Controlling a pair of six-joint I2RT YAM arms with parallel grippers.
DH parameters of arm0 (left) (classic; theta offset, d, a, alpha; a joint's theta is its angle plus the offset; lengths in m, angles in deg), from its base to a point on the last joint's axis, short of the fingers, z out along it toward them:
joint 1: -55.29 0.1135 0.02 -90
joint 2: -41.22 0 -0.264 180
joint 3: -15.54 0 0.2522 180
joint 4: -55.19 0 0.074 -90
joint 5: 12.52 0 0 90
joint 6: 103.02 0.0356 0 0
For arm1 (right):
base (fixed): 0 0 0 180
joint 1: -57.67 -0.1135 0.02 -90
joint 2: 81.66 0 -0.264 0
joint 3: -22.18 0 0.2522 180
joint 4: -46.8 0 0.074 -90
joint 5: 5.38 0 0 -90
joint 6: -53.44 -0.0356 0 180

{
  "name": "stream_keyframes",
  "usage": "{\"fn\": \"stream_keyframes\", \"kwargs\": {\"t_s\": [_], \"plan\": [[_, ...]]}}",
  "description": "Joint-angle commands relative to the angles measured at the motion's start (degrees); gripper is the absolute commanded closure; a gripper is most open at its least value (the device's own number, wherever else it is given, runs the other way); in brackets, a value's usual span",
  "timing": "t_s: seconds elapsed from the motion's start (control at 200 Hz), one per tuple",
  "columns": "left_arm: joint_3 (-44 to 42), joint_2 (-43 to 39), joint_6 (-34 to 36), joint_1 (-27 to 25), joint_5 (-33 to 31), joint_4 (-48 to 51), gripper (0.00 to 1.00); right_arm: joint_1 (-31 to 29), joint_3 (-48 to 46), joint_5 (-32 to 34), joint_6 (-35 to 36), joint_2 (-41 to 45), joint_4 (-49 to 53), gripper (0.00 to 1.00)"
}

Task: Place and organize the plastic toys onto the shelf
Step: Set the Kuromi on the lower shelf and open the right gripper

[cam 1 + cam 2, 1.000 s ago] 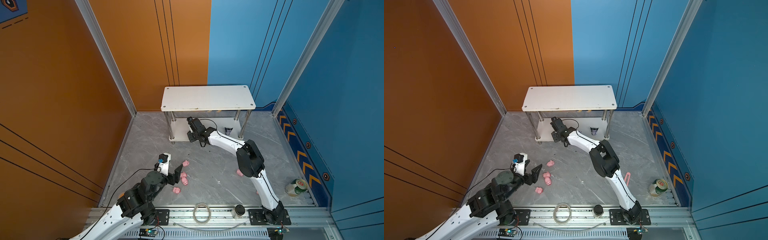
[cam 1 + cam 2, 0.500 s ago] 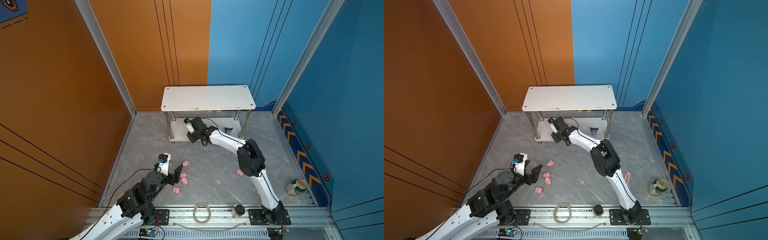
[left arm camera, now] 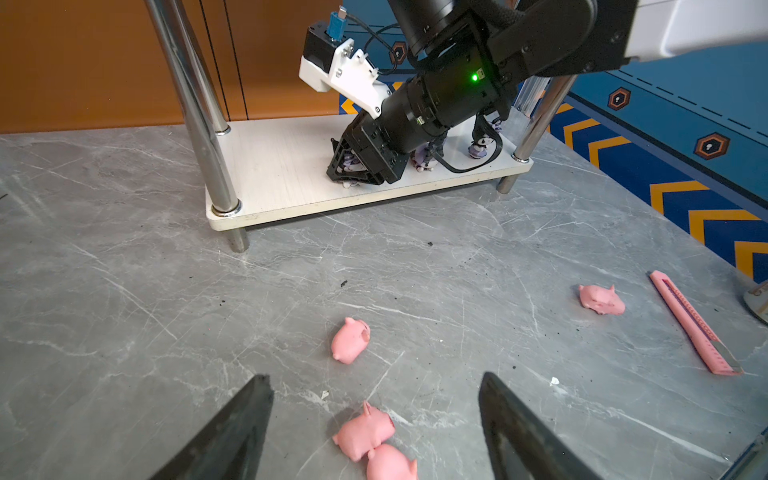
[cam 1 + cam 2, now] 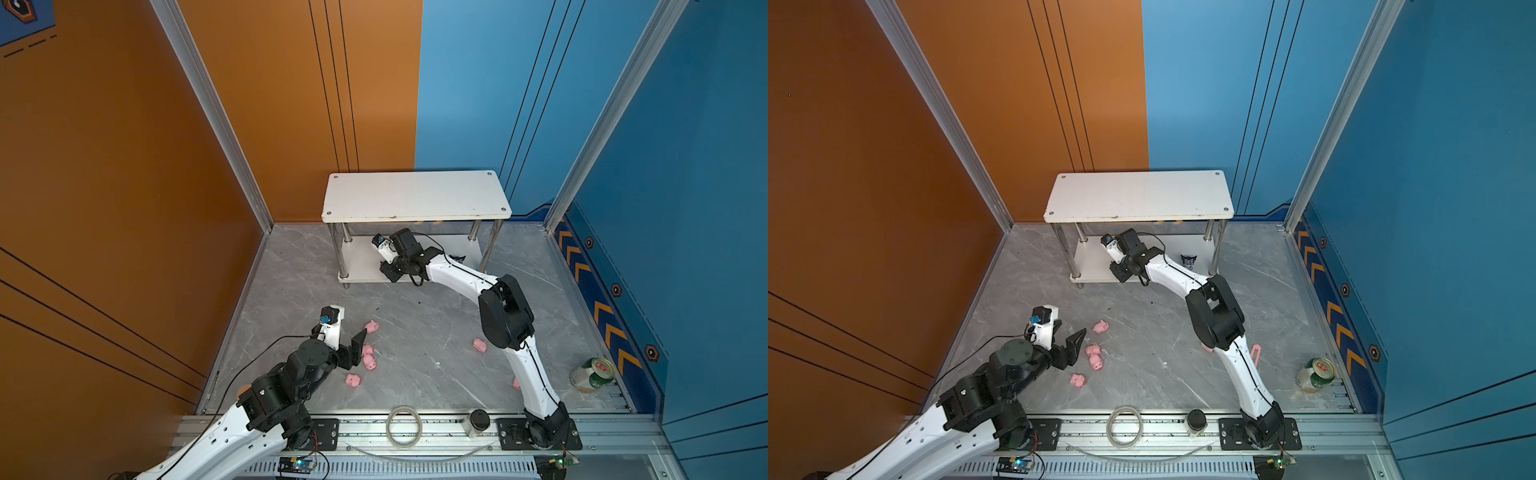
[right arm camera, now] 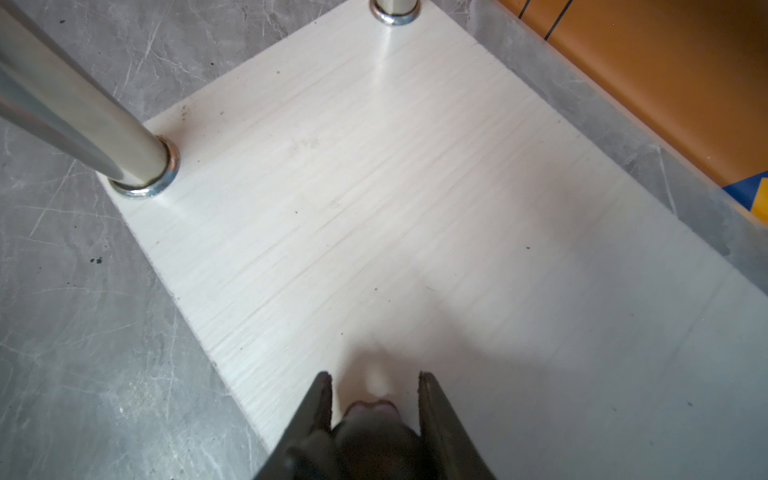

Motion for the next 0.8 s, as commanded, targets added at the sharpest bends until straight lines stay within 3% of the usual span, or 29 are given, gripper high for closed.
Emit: {"fn": "stream_keyframes", "kwargs": {"t_s": [0.0, 0.105, 0.205, 0.28, 0.641, 0.796], "plan": [[1.73, 0.38, -0.77, 0.14, -0.17, -0.23, 0.21, 0.29, 0.08, -0.25, 0.99, 1.10, 3.81, 0.85], [1.89, 0.68, -0.86, 0.07, -0.04, -0.24, 0.21, 0.21, -0.82, -0.45, 0.41, 1.57, 3.08, 0.82], [2.06, 0.60, -0.68, 0.13, 0.01, -0.23, 0.21, 0.25, -1.51, -0.39, 0.31, 1.89, 2.70, 0.56], [2.11, 0.60, -0.68, 0.14, -0.12, -0.21, 0.21, 0.37, -1.60, -0.17, 0.15, 1.99, 2.66, 0.47], [2.57, 0.80, -0.53, 0.08, 0.30, -0.21, 0.20, 0.58, -1.92, 1.23, -2.59, 2.90, 1.70, 0.24], [2.52, 0.69, -0.33, 0.09, 0.47, -0.23, 0.20, 0.81, -7.25, -0.07, -6.12, 7.43, -3.65, 0.17]]}}
